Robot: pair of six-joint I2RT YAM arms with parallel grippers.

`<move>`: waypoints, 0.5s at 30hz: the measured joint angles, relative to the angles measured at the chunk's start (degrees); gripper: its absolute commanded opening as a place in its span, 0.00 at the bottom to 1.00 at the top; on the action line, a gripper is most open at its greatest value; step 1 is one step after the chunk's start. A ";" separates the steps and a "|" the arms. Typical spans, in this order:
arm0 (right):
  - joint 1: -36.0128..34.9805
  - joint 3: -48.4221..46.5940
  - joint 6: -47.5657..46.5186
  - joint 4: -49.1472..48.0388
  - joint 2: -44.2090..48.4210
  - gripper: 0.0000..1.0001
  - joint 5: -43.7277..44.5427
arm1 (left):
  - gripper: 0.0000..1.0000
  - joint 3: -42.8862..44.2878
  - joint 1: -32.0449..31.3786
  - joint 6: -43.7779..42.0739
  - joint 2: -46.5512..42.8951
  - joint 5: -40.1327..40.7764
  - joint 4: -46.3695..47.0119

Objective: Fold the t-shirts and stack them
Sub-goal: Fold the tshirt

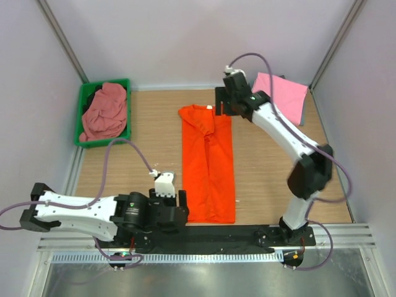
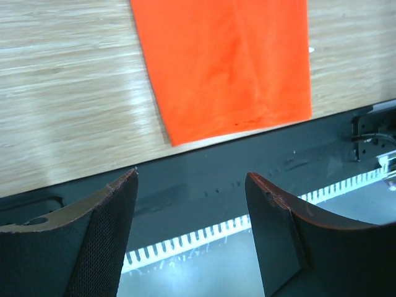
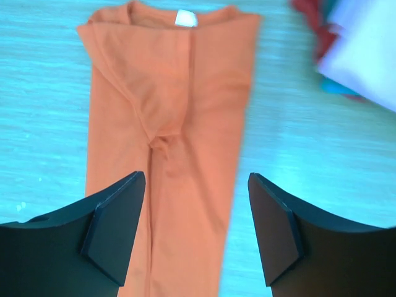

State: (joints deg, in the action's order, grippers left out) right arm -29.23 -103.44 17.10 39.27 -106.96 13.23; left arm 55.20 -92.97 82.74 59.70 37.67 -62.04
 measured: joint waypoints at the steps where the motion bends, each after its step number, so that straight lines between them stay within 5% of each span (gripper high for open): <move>1: 0.02 5.31 1.07 0.31 6.21 0.74 0.90 | 0.71 -1.99 0.02 0.33 -2.49 0.46 0.17; 8: -2.21 43.85 15.15 0.09 44.65 0.74 1.55 | 0.72 -17.49 0.35 1.03 -15.54 2.05 8.35; 15: -6.69 72.74 29.94 5.05 60.65 0.73 -3.30 | 0.74 -25.29 7.72 0.52 -10.60 -0.04 19.91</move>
State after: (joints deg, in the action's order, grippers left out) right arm -35.92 -30.70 47.05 44.31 -46.30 9.93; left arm 29.91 -85.25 83.26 49.10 37.63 -42.13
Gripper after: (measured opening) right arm 0.737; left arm 0.742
